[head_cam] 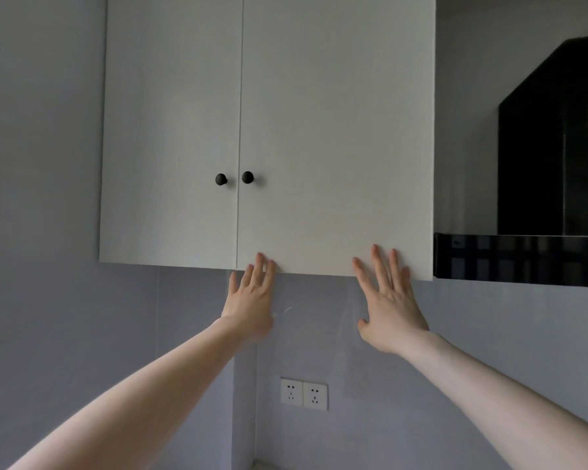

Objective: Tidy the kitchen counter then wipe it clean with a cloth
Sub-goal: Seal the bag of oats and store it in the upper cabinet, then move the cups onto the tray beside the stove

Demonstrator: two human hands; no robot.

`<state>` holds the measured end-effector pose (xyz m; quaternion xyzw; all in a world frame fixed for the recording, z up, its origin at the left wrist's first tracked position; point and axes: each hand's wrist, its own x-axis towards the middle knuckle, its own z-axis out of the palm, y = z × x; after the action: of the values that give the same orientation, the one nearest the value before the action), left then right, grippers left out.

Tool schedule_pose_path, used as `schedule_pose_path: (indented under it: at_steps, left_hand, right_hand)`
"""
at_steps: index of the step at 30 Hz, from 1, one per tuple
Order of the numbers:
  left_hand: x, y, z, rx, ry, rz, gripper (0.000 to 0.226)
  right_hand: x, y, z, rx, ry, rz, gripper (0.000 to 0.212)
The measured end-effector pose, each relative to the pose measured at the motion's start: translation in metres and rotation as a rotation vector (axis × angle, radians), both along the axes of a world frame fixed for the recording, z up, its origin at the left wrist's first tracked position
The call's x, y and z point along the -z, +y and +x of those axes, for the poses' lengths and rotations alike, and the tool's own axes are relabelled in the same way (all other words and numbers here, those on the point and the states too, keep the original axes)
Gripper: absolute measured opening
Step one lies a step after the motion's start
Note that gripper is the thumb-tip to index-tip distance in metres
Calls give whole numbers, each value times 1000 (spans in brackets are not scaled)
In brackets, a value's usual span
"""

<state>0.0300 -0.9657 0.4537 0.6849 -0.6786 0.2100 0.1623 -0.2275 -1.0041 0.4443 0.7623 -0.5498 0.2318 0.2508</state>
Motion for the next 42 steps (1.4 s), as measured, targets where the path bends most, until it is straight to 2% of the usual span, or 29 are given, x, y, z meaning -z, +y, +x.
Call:
schedule_pose_path:
  at_steps: [13,18,23,29,34,42]
  left_hand:
    - [13,7,-10,59,98,36,107]
    - [58,72,-33,176,221,-36,88]
    - [112,156,-41,209,249,-76,77]
    - [194,253,-46,-16,391,-62,61]
    - [273,332,-74,-274,509,48,51]
    - [366,500,-153,-752,767,161,47]
  right_hand:
    - [11,4,-1,-83,-26,23,105]
    - [57,51,5,-458,-262,191,92]
    - [111,109,-10,-801,-480,384,80]
    - [199,152,-35,-917,-489,642,65]
    - [269,191,-46,-989,-340,939,58]
    - [338,249,-47,-1160,-92,1258,59]
